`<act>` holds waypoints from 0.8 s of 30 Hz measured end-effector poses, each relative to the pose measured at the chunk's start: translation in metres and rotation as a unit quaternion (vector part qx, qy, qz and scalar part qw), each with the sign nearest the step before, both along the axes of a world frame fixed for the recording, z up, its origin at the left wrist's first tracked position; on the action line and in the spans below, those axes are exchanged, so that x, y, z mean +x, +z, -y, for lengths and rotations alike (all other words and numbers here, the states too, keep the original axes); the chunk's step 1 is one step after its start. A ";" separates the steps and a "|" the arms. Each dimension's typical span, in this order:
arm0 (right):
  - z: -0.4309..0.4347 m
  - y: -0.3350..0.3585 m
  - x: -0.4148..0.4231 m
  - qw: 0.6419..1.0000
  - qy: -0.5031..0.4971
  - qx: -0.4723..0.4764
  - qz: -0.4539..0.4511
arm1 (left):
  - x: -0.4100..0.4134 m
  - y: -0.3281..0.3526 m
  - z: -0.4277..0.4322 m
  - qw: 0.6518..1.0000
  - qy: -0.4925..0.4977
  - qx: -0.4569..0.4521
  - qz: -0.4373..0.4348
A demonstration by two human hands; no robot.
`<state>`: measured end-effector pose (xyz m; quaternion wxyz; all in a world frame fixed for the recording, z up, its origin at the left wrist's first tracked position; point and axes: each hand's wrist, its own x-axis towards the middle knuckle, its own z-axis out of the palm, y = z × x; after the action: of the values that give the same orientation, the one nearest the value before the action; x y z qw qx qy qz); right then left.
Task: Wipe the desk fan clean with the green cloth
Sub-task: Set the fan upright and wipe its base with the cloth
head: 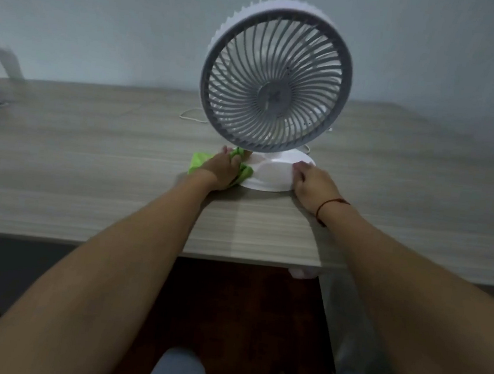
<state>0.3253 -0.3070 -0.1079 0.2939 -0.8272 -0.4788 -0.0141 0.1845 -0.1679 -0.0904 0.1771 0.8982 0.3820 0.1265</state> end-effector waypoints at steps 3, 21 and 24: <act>0.003 0.001 -0.005 0.995 0.056 -0.078 0.022 | 0.003 0.002 -0.002 1.000 0.011 -0.007 0.005; -0.001 -0.001 0.000 0.993 0.059 -0.091 0.036 | 0.015 -0.005 -0.016 1.000 -0.014 0.022 0.004; -0.001 -0.001 0.000 0.993 0.058 -0.096 0.030 | 0.017 -0.007 -0.019 1.000 0.020 0.007 0.012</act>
<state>0.3257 -0.3057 -0.1087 0.1988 -0.8217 -0.5335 0.0247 0.2015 -0.1485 -0.0977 0.1729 0.8898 0.3972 0.1438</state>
